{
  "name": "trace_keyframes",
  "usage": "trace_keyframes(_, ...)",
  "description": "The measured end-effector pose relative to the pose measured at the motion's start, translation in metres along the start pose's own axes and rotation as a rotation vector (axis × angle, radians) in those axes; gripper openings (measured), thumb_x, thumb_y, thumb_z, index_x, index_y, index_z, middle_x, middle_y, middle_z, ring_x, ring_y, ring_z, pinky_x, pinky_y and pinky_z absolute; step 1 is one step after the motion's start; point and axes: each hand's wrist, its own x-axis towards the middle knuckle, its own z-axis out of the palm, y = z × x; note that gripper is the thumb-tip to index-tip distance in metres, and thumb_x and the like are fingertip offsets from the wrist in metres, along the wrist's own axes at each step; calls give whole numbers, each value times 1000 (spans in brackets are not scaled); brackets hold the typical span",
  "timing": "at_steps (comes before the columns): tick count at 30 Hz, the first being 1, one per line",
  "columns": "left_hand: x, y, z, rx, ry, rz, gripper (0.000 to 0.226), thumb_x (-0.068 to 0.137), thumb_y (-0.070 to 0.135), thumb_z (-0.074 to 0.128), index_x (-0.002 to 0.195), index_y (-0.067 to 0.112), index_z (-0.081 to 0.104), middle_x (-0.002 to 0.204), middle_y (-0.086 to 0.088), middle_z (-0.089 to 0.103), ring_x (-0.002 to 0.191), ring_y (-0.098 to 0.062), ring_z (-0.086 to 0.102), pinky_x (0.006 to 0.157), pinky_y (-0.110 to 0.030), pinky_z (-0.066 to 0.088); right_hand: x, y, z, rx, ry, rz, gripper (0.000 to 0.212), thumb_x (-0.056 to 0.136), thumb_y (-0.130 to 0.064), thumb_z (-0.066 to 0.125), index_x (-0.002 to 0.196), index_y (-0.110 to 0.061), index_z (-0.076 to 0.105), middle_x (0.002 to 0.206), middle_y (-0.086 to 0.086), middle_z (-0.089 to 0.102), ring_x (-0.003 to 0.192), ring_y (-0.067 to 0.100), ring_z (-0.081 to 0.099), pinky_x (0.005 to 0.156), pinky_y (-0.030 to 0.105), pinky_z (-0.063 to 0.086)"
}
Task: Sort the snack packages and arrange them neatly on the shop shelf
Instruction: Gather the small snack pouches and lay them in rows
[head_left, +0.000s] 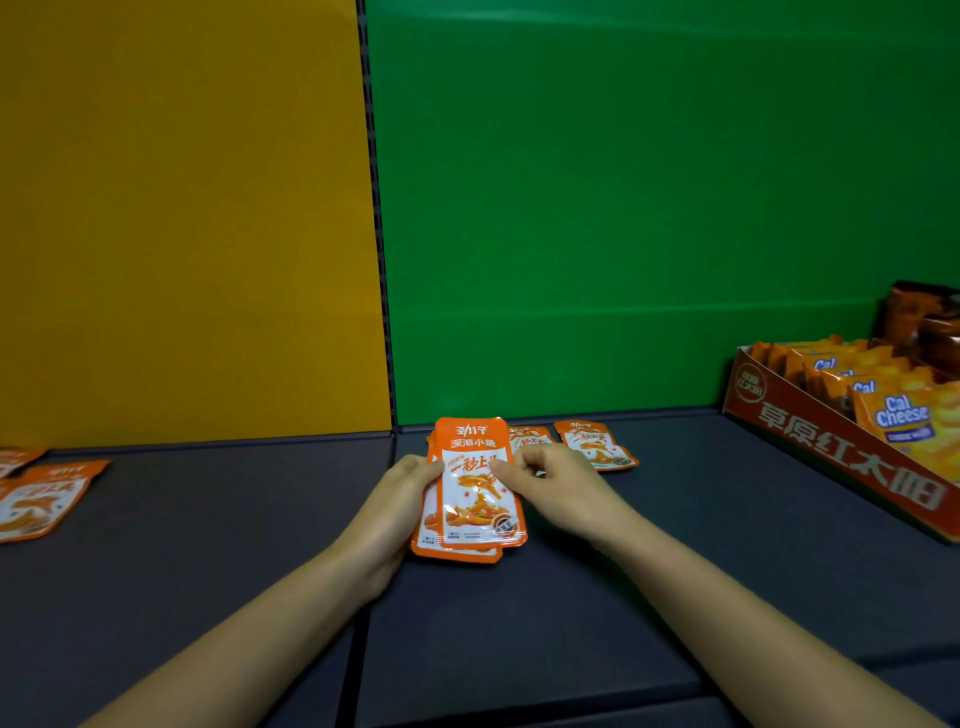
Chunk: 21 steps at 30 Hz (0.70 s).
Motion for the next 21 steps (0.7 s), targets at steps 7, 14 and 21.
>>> trace_keyframes(7, 3, -4, -3, 133, -54, 24, 12, 94, 19, 53, 89, 7, 52, 79, -9, 72, 59, -14, 70, 56, -24, 57, -15, 24, -40, 247, 56, 38, 35, 93, -36, 52, 73, -8, 60, 78, 12, 66, 73, 15, 55, 71, 31, 40)
trace_keyframes(14, 7, -12, -6, 476, -3, 174, 25, 89, 26, 60, 74, 10, 49, 79, -15, 73, 74, -22, 72, 76, -41, 57, -41, 58, -55, 152, -33, 168, 37, 91, -38, 54, 62, -15, 56, 64, -6, 67, 60, 4, 59, 64, 23, 42)
trace_keyframes(21, 10, -19, -5, 1161, 107, 377, 39, 92, 49, 45, 65, 22, 36, 63, 8, 49, 62, -9, 49, 52, -22, 32, -42, 56, -51, -135, -23, 135, 38, 92, -42, 51, 66, -15, 55, 65, -1, 59, 61, 8, 52, 61, 25, 37)
